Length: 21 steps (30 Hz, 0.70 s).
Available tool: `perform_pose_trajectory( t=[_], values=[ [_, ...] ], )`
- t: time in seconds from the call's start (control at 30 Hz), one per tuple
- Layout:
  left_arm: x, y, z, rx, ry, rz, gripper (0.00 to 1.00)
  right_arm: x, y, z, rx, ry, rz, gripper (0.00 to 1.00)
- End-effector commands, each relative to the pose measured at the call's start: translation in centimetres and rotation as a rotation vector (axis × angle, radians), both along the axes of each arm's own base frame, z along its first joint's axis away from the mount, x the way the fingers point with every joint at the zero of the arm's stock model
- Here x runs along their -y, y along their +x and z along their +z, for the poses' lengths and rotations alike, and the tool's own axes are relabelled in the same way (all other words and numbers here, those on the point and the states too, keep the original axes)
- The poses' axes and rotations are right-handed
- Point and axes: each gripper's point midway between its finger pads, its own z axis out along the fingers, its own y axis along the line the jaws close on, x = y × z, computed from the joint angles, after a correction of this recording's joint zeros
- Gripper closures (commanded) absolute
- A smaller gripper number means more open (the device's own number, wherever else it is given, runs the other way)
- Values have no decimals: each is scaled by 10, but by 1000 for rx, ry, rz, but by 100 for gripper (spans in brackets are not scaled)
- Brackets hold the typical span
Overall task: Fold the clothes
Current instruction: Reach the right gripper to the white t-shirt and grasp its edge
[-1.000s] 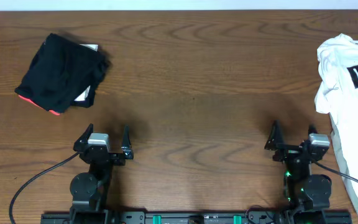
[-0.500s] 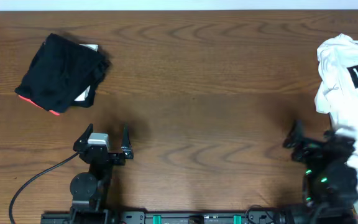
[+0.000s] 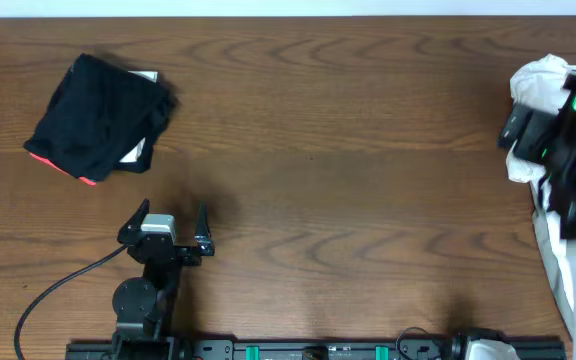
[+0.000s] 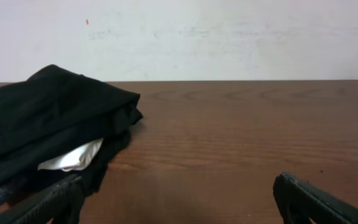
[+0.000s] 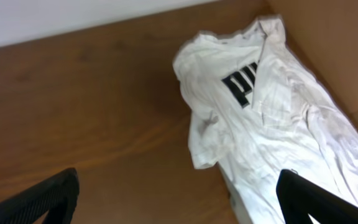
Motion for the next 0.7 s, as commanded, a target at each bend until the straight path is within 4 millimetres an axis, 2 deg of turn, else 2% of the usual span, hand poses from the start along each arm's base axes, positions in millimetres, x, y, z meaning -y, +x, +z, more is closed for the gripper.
perform_pose_trajectory(
  t=[0.0, 0.13, 0.23, 0.4, 0.43, 0.47, 0.5, 0.53, 0.57, 0.6, 0.63, 0.67],
  values=[
    [3, -1, -14, -41, 14, -18, 2, 20, 20, -5, -50, 7, 10, 1],
    [3, -1, -14, -41, 14, -18, 2, 38, 34, -32, -120, 21, -27, 1],
    [3, -1, -14, -41, 14, -18, 2, 57, 34, -48, -189, -38, -65, 1],
    [3, -1, -14, -41, 14, -18, 2, 77, 36, -75, -262, -24, -113, 24],
    [3, -1, -14, -41, 14, -18, 2, 81, 37, -81, -274, -14, -118, 32],
    [3, -1, -14, -41, 14, -18, 2, 85, 38, -90, -290, 5, -120, 42],
    [3, -1, -14, -41, 14, -18, 2, 86, 40, -100, -310, 22, -100, 60],
    [3, -1, -14, -41, 14, -18, 2, 87, 42, -109, -331, 37, -72, 72],
    [3, -1, -14, -41, 14, -18, 2, 88, 44, -121, -357, 56, -39, 75],
    [3, -1, -14, -41, 14, -18, 2, 90, 46, -128, -369, 67, -27, 73],
    [3, -1, -14, -41, 14, -18, 2, 93, 48, -139, -386, 78, -18, 64],
    [3, -1, -14, -41, 14, -18, 2, 96, 50, -146, -396, 86, -21, 59]
  ],
)
